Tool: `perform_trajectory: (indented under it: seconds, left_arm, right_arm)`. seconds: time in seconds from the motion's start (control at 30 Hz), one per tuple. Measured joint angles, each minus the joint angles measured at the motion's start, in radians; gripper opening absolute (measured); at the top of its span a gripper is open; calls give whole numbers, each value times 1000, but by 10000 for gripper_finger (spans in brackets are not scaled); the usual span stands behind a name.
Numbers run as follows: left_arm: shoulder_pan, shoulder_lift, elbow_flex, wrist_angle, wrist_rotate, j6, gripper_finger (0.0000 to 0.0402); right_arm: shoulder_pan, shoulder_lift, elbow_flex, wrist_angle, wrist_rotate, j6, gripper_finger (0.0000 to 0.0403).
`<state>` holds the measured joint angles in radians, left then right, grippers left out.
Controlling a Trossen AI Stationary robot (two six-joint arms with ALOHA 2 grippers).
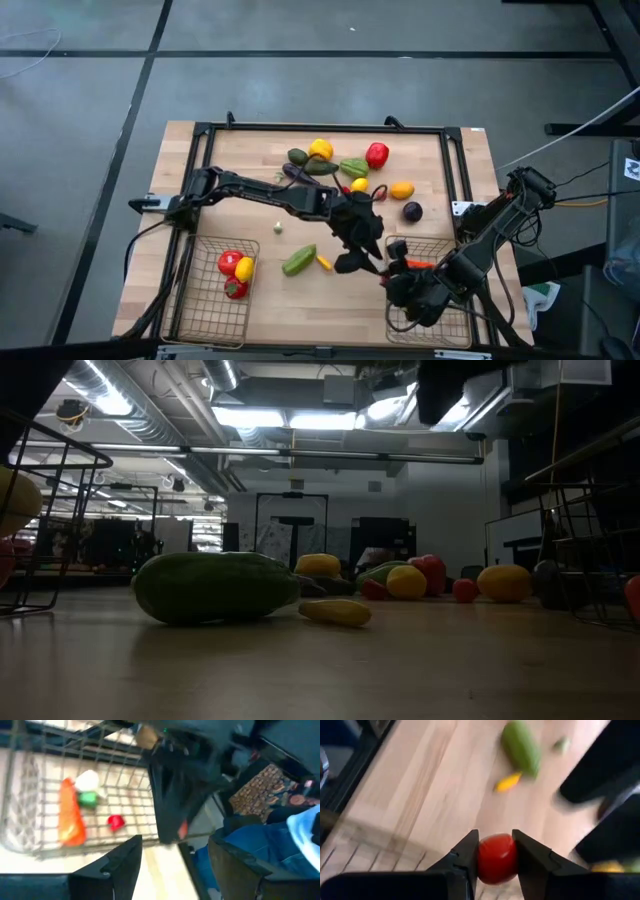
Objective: Sort produce into baskets
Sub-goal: Put the orange mushroom into the right wire basket, then put the right lemon into the left wire basket
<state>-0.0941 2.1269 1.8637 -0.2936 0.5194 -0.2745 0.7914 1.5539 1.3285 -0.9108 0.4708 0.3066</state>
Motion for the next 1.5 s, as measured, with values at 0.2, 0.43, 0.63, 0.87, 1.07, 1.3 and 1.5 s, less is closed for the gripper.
perform_trajectory:
  seconds: [0.2, 0.43, 0.63, 0.87, 1.07, 1.3, 1.5]
  left_arm:
    - [31, 0, 0, -107, 2, 64, 223]
    - [44, 0, 0, -148, 2, 170, 223]
    - [64, 0, 0, -150, 2, 177, 223]
    - [101, 0, 0, -152, 4, 178, 223]
    - [140, -11, 0, -176, 50, 192, 224]
    - [195, -71, 0, -319, 51, 289, 224]
    - [243, -111, 0, -428, 49, 330, 224]
  right_arm:
    - [0, 0, -21, -229, -189, 250, 105]
    - [0, 1, -110, -262, -262, 318, 106]
    - [-8, 1, -146, -264, -288, 365, 110]
    - [-44, 1, -147, -270, -344, 422, 174]
    - [-78, 1, -147, -273, -379, 416, 226]
    - [-181, -11, -87, -429, -456, 372, 241]
    - [-272, -71, 22, -565, -311, 249, 241]
